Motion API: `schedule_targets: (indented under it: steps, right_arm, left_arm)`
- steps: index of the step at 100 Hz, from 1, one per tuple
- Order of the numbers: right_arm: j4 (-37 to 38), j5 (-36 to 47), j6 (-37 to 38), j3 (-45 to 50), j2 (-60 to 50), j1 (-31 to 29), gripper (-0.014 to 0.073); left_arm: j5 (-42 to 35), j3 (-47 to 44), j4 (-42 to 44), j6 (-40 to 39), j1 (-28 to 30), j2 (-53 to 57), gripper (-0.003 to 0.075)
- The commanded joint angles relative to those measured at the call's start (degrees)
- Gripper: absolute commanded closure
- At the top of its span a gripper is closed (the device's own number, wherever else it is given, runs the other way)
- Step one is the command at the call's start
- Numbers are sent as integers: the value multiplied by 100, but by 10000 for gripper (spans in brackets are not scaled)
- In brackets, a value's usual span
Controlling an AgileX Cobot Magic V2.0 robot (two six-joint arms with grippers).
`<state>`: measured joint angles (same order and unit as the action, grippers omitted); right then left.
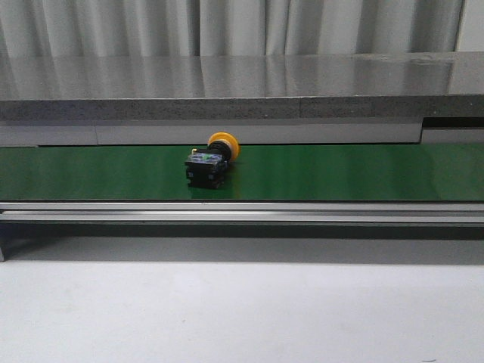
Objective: Move button from left to right
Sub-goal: 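Let the belt carry the button toward the right arm's end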
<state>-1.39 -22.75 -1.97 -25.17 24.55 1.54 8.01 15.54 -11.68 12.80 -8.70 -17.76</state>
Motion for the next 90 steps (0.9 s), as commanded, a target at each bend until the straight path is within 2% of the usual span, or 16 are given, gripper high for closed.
schedule_targets:
  steps: [1, 16, 30, 67, 77, 90]
  right_arm:
    - [46, -183, 14, -741, 845, -13, 715]
    - [-65, -727, 14, -1705, 2002, -13, 715]
    - [-385, -795, 14, -2245, 2782, -13, 715]
    - [-784, -990, 14, -2451, 3635, -13, 707]
    - [-784, -1178, 14, -2451, 3672, -13, 618]
    - [-784, -1309, 14, -2451, 3672, -13, 392]
  left_arm:
    - [-461, 161, -61, -7, -36, -40, 715]
    - [-461, 161, -61, -7, -36, -40, 715]
    - [-461, 161, -61, -7, -36, -40, 715]
    - [-461, 161, -61, -7, -36, -40, 715]
    - [-461, 161, -61, -7, -36, -40, 715]
    - [-461, 161, -61, -7, -36, -40, 715]
